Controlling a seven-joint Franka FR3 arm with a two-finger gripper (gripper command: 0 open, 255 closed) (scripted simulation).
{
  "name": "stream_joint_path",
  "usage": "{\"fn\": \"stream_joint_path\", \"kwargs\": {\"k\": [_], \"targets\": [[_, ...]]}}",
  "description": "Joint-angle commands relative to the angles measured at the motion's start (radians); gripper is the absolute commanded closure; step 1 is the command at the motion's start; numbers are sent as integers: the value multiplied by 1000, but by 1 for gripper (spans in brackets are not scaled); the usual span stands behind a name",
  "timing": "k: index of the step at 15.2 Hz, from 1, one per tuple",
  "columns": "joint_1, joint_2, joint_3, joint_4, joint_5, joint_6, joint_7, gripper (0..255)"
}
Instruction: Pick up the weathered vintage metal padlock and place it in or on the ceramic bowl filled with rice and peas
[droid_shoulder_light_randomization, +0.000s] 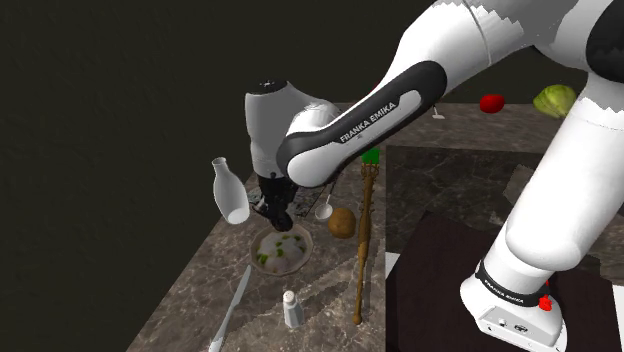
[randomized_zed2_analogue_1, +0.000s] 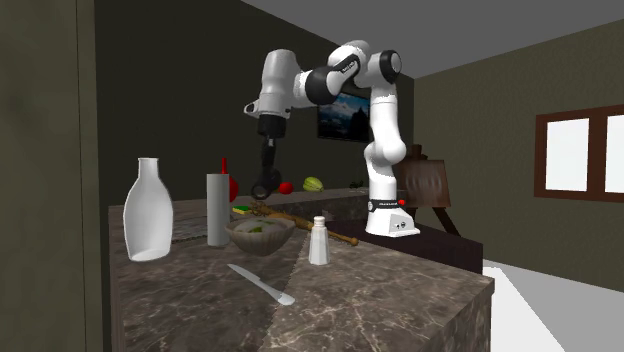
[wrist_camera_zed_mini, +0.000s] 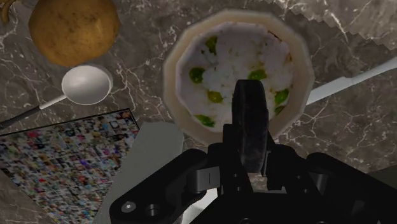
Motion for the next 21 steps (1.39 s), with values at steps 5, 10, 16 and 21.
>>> {"fn": "stream_joint_path", "kwargs": {"k": [5,10,16,21], "targets": [[4,127,-9,78,-99,23,52,255],[12,169,-19,53,-142,81,84,255],[24,218,-34,33,-192,138,122,255],[24,218,-34,33,-192,138,122,255]]}}
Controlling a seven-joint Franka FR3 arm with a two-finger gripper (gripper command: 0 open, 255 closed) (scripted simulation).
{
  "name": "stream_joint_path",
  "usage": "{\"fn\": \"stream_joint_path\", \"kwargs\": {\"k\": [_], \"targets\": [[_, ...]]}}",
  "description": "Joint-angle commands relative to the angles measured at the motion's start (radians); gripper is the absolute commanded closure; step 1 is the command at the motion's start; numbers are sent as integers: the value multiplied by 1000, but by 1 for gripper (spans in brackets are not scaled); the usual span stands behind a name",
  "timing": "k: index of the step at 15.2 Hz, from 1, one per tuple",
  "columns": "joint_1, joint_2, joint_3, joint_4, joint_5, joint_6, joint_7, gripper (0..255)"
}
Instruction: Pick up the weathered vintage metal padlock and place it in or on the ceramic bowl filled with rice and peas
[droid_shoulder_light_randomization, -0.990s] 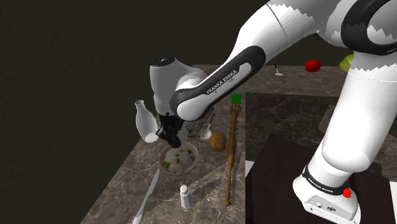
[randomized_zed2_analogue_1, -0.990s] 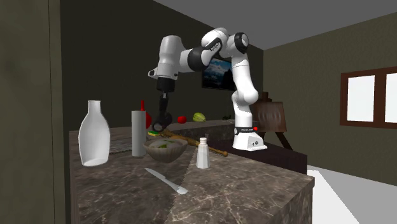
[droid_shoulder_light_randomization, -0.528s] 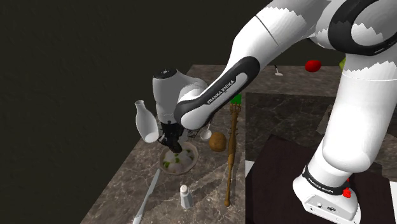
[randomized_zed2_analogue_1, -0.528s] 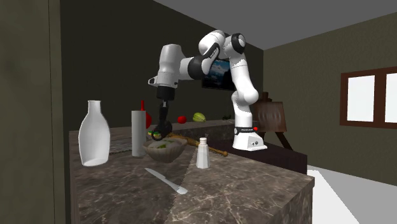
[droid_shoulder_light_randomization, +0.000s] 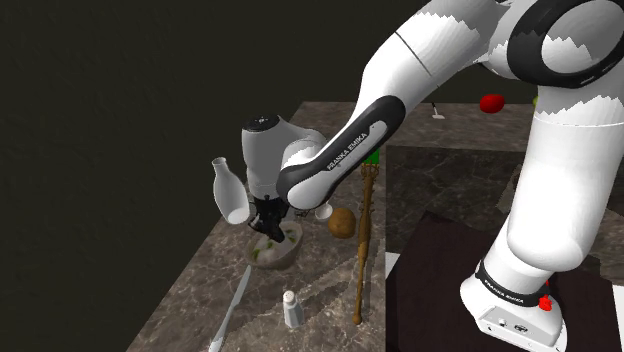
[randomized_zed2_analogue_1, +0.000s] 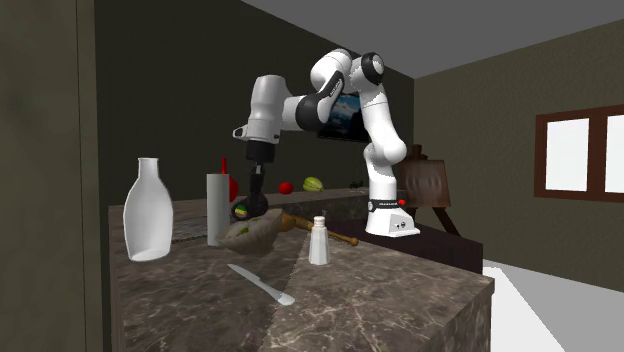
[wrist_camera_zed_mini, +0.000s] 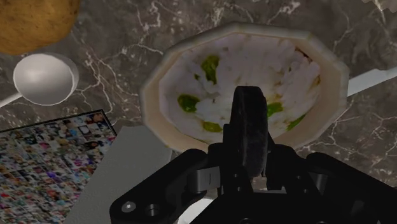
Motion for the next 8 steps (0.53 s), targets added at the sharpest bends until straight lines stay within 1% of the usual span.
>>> {"fn": "stream_joint_path", "kwargs": {"k": [1,2,3,8], "targets": [[-1,5,-1,-5,0,-2,0,255],[-1,5,-1,-5,0,-2,0,255],[0,7,-1,-6,-2,0,1,0],[-1,5,-1,-5,0,-2,0,0]]}}
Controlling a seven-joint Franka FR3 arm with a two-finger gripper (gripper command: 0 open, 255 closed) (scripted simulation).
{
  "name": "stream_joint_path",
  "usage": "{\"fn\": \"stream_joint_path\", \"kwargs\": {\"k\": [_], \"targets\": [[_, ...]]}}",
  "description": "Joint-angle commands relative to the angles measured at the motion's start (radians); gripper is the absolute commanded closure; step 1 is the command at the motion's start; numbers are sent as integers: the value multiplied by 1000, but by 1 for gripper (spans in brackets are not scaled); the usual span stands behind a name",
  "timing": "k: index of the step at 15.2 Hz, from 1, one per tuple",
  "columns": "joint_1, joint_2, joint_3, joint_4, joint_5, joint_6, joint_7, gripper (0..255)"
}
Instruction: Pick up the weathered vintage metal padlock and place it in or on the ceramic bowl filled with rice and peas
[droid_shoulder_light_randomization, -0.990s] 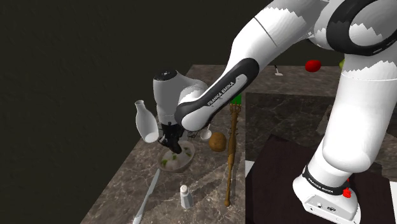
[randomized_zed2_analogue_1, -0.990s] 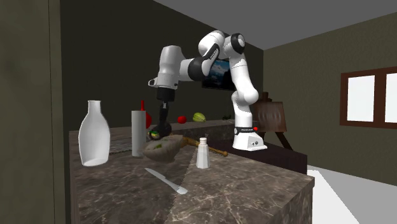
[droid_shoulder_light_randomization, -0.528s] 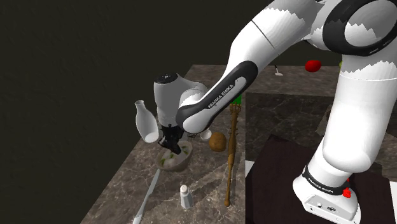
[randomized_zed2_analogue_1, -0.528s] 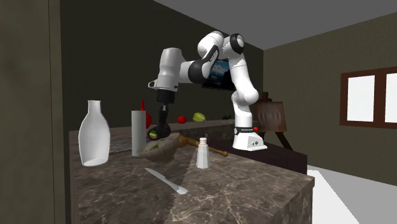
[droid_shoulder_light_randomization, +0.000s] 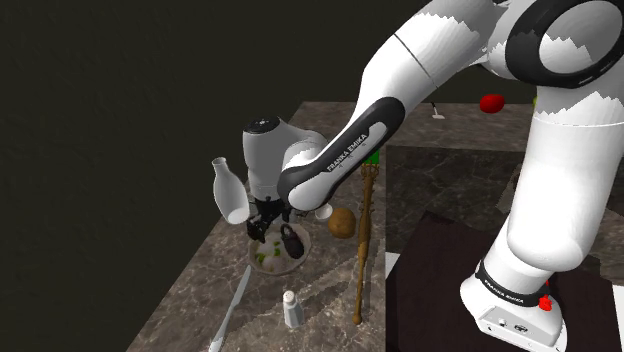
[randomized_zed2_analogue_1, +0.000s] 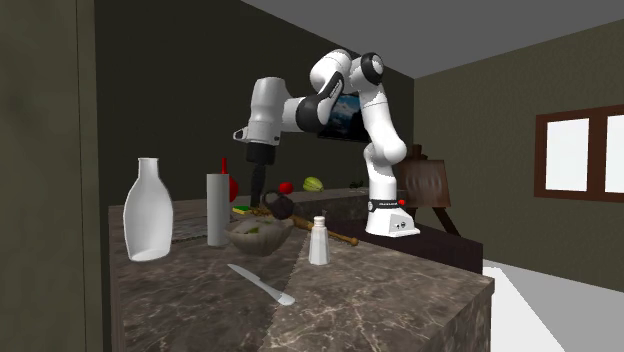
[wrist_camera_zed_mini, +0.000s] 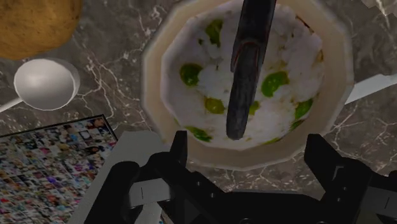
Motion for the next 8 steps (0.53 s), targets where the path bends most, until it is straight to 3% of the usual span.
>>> {"fn": "stream_joint_path", "kwargs": {"k": [1,4,8], "targets": [[-7,-28,10,4,27,-26,-18,0],[-23,-104,31,19,99,-100,-67,0],[-22,-104,30,19,99,-100,-67,0]]}}
